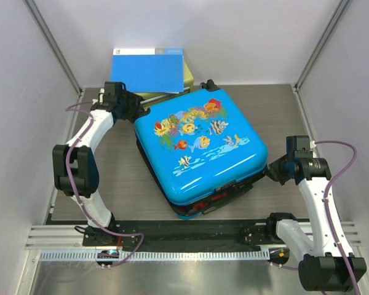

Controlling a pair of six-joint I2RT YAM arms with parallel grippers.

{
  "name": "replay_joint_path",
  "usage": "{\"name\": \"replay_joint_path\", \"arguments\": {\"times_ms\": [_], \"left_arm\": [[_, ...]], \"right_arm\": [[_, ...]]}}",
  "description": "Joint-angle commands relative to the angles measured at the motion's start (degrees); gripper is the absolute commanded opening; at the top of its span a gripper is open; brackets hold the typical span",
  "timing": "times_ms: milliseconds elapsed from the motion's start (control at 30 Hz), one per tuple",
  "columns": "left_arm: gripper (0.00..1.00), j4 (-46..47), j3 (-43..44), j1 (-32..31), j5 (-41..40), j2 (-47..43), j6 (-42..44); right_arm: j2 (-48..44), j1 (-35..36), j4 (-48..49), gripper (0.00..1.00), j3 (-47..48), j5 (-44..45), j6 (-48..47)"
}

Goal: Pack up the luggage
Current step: Zip the luggage at the center of the board.

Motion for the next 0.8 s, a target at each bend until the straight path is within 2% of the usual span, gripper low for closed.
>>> {"name": "replay_joint_path", "arguments": {"times_ms": [0, 200, 267, 467, 767], "left_arm": [[0.0, 4.53, -0.85, 0.95, -16.35, -0.77, -6.58], [0.0, 4.53, 0.9, 1.12, -15.13, -0.33, -6.15], [0.0, 3.14, 1.96, 1.3, -13.1, 0.02, -7.02], [0.0, 1.46, 4.77, 1.21, -12.48, -0.77, -8.08], [0.0, -1.45, 10.48, 1.3, -12.66, 0.8, -5.53]], "right_arm": [[1.81, 1.34, -14.25, 0.01, -0.17, -4.84, -6.53], [5.32, 1.43, -14.87, 0.01, 4.13, -2.21, -10.58], [6.55, 1.43, -14.78, 0.01, 5.46, 1.2, -13.22], [10.77, 1.43, -12.85, 0.01, 9.42, 2.8, -20.5], [10.43, 1.61, -10.57, 0.01, 7.13, -3.16, -25.09]]}}
